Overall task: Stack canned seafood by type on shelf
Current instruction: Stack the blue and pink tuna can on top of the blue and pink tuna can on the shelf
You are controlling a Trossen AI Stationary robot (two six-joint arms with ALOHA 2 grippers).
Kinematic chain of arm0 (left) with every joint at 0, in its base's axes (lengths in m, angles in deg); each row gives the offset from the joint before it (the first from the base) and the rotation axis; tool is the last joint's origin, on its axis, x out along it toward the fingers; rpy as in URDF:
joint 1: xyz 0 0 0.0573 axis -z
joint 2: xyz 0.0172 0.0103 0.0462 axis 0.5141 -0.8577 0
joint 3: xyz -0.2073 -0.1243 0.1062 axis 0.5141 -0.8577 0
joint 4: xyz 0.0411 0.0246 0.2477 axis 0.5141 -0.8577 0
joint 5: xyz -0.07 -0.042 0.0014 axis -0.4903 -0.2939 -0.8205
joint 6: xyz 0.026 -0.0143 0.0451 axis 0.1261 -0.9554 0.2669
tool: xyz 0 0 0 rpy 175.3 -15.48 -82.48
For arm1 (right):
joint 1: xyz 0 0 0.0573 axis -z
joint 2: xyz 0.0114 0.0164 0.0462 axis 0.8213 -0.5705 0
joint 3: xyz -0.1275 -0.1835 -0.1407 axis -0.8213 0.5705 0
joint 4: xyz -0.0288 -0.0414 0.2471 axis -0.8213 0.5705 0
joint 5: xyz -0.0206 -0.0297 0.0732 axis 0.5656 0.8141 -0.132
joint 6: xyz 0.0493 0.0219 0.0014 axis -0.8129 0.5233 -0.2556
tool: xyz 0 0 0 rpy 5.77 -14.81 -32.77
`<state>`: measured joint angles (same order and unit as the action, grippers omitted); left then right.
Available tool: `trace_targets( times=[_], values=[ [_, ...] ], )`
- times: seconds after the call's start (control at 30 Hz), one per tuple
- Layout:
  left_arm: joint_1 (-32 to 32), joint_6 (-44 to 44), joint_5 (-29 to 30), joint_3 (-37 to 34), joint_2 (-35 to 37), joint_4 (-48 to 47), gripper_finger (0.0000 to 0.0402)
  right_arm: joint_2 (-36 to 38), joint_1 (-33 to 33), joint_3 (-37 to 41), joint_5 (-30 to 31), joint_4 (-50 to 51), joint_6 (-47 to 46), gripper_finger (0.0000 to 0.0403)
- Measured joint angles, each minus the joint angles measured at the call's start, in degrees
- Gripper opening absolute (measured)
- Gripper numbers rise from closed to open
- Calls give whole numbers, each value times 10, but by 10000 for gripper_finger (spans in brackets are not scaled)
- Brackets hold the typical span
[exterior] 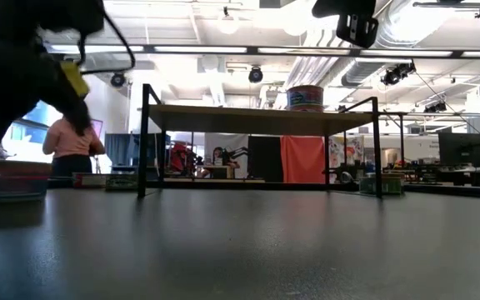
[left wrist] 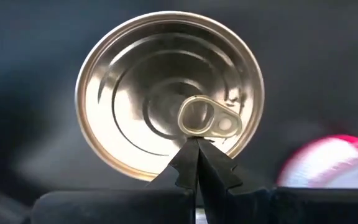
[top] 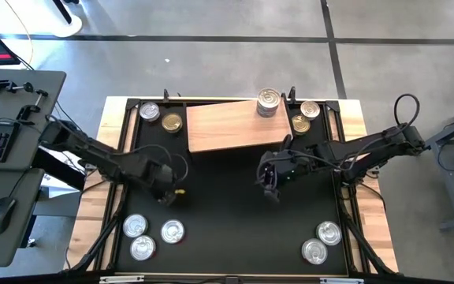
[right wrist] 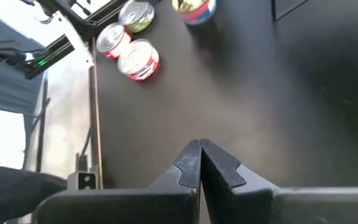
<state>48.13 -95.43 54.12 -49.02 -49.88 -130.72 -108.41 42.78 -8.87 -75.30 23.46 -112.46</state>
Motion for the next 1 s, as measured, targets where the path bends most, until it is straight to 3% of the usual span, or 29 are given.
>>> trace_targets(
  times=[0.2,0.37,0.53,0.83,1.0],
  values=[
    [46,-39,28,0,-40,183,0,0,-1,0,-7,2,2,0],
    [-6,-58,87,2,-104,305,0,0,9,0,3,2,5,0],
    [-34,-33,82,7,-175,459,0,0,16,0,3,2,5,0],
    [-42,90,78,121,-277,454,0,2,-17,11,-18,81,-58,0],
    [-73,176,91,202,-311,417,0,1,-57,100,-71,48,-180,0]
  ],
)
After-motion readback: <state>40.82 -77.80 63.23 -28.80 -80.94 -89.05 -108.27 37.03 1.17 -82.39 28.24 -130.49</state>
